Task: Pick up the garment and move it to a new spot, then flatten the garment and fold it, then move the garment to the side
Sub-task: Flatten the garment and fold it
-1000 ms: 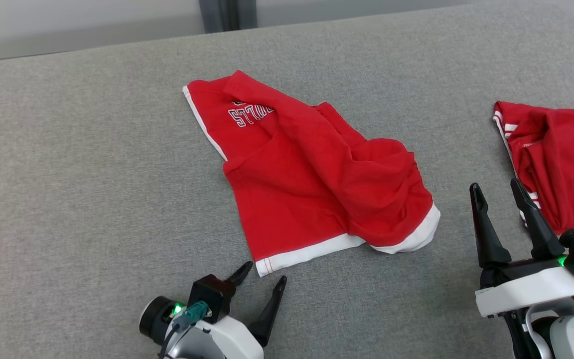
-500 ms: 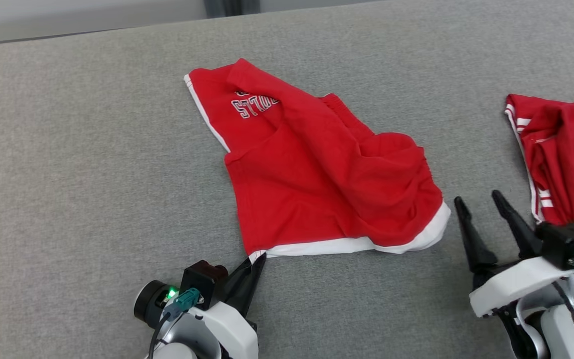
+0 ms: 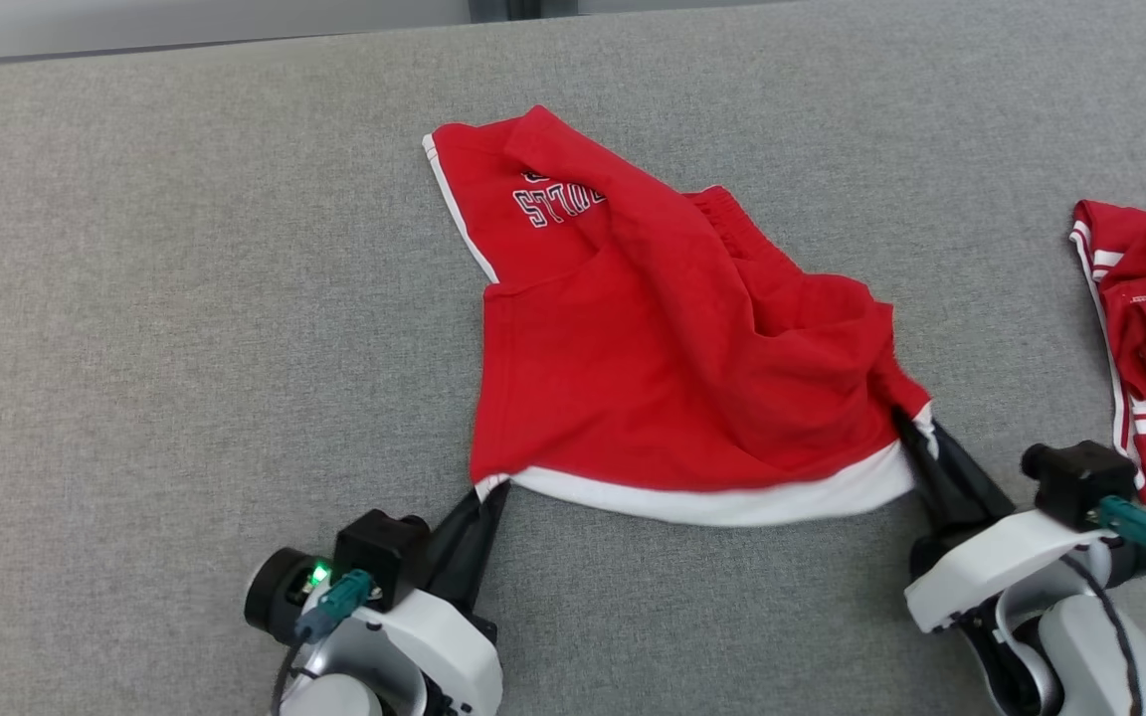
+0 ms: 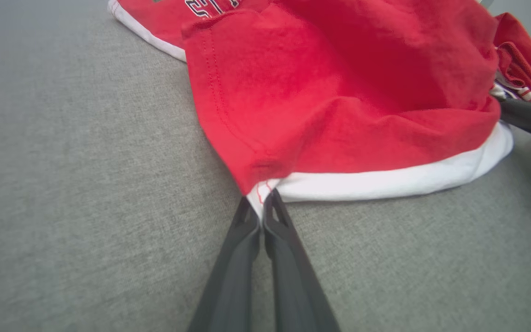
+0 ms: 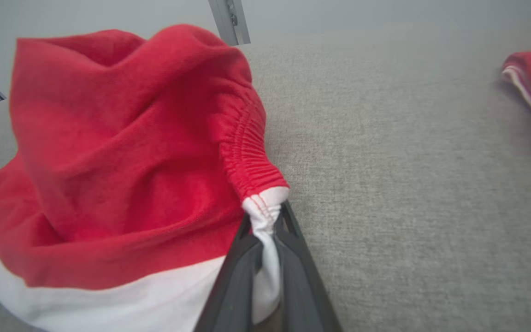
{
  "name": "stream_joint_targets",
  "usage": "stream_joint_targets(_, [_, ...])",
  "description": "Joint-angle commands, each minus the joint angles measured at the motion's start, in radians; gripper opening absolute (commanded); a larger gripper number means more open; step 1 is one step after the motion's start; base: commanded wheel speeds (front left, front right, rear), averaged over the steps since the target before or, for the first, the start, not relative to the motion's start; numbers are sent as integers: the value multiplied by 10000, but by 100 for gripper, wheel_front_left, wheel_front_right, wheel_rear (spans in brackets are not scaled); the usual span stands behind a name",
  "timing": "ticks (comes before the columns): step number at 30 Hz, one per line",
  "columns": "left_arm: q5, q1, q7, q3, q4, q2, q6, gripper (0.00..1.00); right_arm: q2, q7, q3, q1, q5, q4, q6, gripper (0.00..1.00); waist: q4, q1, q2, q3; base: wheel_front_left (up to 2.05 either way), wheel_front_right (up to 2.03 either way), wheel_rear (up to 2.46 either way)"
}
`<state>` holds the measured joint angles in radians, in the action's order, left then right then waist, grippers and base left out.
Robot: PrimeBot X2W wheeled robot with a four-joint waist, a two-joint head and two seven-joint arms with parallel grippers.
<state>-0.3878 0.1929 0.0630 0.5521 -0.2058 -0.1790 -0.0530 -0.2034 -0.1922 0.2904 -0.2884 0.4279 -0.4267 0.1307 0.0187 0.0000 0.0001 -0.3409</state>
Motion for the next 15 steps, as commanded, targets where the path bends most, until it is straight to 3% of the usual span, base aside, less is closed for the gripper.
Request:
stream_joint_targets(1, [-13, 120, 82, -89, 68, -82, -56, 0, -127, -123, -105, -130, 93, 67, 2, 0, 4, 0, -1, 16, 0, 0, 0])
stream_joint_targets(7, [46, 261, 589, -755, 955, -452, -552, 0, 4, -556, -723, 139, 925, 1169, 1, 0, 91, 0, -1, 216, 0, 0, 0])
stream_joint_targets(15, [328, 669, 755, -1545, 3301, -1198, -958, 0, -102, -643, -1374, 295, 2146, 3925, 1, 0, 93, 0, -1, 552, 0, 0, 0])
